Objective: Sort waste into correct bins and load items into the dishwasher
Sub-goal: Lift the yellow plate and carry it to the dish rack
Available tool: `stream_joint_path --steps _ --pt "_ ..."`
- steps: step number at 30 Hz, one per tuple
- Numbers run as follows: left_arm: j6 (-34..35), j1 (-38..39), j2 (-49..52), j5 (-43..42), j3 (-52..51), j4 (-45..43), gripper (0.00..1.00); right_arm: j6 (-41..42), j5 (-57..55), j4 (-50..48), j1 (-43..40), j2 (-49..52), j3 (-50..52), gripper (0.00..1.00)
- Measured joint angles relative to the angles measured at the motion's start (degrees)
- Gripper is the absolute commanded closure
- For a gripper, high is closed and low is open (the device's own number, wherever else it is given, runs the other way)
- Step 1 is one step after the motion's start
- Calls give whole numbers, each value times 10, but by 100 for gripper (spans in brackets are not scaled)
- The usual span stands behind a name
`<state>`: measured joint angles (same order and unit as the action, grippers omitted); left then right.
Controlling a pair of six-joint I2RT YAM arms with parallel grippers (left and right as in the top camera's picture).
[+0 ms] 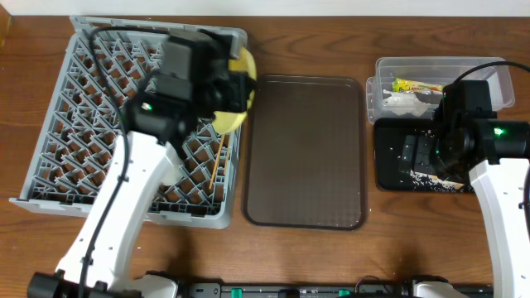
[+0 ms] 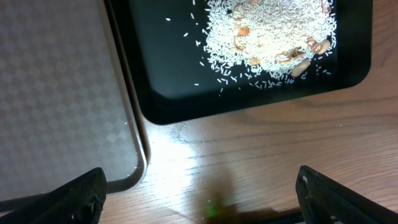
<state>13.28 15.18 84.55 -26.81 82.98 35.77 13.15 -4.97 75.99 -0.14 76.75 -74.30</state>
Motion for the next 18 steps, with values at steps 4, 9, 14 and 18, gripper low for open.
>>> stream_joint_path --steps 4,9,14,18 --pt "34 -84 36 -146 0 -43 94 0 0 0 0 0 0 5" --pt "61 -139 80 -214 0 -48 94 0 0 0 0 0 0 5" --pt "64 -145 112 -248 0 -52 94 0 0 0 0 0 0 5" --pt "74 -142 129 -274 1 -55 94 0 0 0 0 0 0 5"
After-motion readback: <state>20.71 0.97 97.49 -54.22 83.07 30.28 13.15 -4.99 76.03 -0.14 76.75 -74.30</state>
